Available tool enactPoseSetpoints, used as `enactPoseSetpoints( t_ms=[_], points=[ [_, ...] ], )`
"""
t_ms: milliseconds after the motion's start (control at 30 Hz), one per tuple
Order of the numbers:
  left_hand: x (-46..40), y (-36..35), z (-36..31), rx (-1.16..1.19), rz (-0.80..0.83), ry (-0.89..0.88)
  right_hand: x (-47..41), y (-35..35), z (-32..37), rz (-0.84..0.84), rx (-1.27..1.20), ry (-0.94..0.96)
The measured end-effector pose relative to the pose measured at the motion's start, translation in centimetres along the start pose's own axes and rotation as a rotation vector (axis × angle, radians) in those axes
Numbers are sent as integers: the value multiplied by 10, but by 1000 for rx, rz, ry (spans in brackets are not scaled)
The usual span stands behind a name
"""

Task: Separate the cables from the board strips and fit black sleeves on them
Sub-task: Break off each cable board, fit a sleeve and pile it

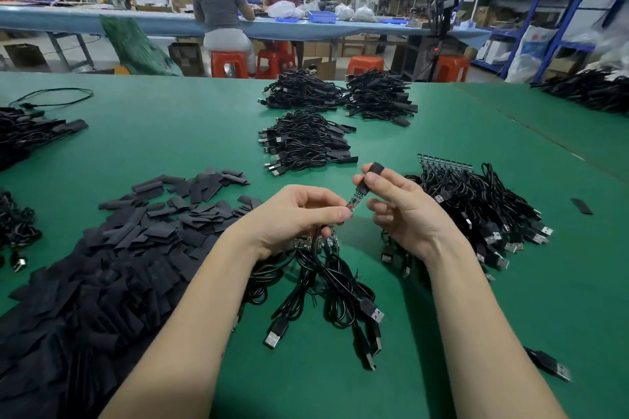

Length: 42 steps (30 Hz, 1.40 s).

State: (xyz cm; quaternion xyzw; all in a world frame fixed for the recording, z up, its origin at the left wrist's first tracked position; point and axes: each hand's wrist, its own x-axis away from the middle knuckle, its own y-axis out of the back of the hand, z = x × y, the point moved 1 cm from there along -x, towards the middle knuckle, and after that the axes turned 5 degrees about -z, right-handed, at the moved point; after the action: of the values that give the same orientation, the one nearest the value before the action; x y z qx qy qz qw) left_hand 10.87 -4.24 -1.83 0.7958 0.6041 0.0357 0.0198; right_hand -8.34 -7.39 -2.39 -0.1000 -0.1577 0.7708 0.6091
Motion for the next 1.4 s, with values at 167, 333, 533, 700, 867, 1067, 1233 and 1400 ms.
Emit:
enactPoseSetpoints(
  t_ms=[167, 333, 533, 700, 867, 1067, 1233, 1400],
  points=[
    [2, 3, -2, -89, 9, -27, 2, 4, 4, 82, 57, -27],
    [0, 6, 1, -87, 8, -53, 1, 1, 2, 114, -1, -14],
    [-4, 7, 3, -39, 9, -61, 2, -8, -3, 132, 43, 3],
    [-10, 4, 3, -70, -128, -78, -2, -5, 0, -10, -50, 32],
    [-12, 1, 4, -115, -221, -171, -2, 3, 3, -59, -13, -20],
    [-15, -3, 5, -104, -275, -224, -3, 3, 7, -71, -55, -39],
    [-15, -4, 7, -126, -277, -288, -2, 3, 4, -66, -101, -62],
    [-15, -6, 7, -127, -279, -329, -1, 4, 5, -46, -98, -69]
  ],
)
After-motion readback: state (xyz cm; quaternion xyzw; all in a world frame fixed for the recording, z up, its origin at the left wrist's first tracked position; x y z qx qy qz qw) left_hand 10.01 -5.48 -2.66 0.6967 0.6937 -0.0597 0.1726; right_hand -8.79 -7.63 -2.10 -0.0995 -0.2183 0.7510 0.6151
